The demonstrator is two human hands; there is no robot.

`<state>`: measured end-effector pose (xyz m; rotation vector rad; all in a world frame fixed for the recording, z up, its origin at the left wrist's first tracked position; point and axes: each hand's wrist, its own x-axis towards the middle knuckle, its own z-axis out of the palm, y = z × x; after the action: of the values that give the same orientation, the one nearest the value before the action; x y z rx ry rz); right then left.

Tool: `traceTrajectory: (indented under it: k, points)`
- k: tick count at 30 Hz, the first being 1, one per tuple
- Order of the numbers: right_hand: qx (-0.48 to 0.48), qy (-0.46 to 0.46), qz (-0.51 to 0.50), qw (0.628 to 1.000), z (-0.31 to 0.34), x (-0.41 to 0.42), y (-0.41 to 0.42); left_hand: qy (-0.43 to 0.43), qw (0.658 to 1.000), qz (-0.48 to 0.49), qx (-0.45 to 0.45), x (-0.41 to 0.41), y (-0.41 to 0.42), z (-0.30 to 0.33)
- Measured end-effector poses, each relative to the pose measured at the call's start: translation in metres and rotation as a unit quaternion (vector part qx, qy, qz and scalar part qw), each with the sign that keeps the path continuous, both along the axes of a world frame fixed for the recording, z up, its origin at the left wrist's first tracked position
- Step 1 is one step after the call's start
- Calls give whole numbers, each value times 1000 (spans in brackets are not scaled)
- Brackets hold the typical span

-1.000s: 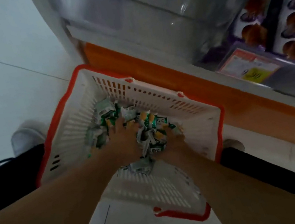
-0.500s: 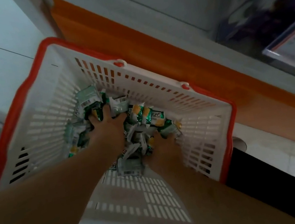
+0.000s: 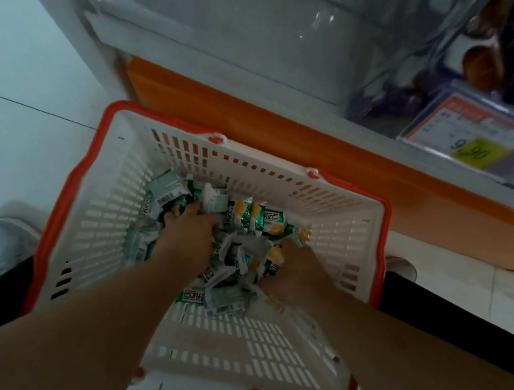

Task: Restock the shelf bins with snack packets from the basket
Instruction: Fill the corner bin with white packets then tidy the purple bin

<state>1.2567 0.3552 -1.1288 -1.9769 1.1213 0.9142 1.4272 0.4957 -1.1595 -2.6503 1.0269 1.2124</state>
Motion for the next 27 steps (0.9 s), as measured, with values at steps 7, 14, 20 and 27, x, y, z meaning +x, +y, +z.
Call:
traceTrajectory:
  k: [7,14,20,27]
  points:
    - [72,-87,-63,992,96,38,-4,73,985,111,-109,13,13,108]
    - [87,-222,-109,965,266,70,1,122,933,196,-277,39,23,288]
    - [71,-369,-148,915,390,72,1,70,852,211,-474,45,16,407]
    - [-108,-397,-115,904,414,160,-46,-60,865,161,-471,101,-63,394]
